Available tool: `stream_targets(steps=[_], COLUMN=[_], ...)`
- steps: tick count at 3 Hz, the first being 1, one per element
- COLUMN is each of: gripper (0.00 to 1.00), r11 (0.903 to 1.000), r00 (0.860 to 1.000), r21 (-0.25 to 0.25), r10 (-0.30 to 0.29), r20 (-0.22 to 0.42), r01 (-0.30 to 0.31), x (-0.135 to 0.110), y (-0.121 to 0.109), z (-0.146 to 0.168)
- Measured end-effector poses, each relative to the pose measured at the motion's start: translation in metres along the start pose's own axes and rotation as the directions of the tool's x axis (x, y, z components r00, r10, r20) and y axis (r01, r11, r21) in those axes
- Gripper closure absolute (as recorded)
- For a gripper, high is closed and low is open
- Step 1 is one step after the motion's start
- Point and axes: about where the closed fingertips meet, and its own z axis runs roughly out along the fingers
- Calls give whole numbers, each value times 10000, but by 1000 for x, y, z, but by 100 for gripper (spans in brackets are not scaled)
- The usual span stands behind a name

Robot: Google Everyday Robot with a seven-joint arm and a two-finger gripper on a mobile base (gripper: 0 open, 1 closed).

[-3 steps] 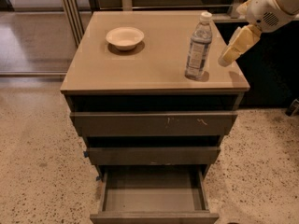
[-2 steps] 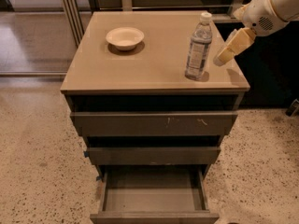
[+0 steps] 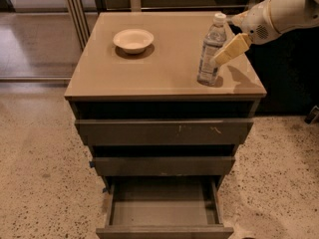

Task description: Place blue plastic bottle into bottom drawer

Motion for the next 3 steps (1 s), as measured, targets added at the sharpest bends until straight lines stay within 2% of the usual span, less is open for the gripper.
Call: stream_targets(steps=[1, 2, 3], gripper=[0, 19, 42], r11=[9998, 9986, 9985], r00=[9986, 9974, 9972], r21=[-218, -519, -554], r10=[49, 81, 87], r20=[527, 717, 736], r01=[-38, -44, -46], x=[-6, -9, -10], y=[-3, -1, 0], z=[24, 43, 46])
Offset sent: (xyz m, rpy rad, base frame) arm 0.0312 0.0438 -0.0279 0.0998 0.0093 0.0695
